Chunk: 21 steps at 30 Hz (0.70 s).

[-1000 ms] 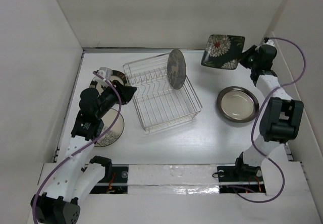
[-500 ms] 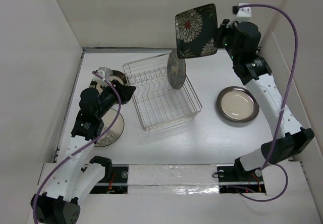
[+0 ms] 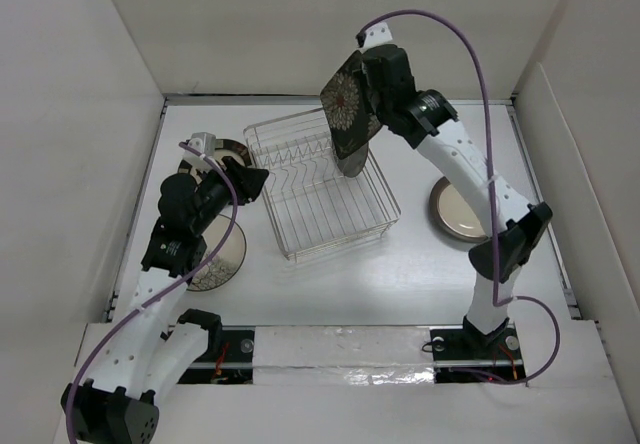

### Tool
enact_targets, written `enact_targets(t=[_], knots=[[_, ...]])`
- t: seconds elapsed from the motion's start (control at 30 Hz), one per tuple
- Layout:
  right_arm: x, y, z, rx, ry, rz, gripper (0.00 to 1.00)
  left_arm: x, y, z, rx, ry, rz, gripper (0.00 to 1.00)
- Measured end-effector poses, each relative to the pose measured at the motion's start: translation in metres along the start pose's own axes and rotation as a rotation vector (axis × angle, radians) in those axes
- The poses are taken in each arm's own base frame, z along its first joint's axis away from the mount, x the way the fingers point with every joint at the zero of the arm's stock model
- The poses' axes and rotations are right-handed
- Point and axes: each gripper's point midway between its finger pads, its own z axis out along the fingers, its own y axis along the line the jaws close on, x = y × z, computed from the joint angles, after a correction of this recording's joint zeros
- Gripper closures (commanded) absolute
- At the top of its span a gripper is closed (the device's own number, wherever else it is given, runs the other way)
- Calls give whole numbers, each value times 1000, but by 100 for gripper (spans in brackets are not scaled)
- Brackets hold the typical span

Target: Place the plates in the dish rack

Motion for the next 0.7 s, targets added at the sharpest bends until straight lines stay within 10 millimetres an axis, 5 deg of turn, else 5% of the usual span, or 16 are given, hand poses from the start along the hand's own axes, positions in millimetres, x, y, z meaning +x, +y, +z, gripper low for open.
enact_targets(t=[0.33,0.7], knots=[[44,15,34,86,129,-133,100,6,10,2,-45,21,-17,56],[51,13,37,118,147,-165,100,7,11,2,-53,23,-18,56]])
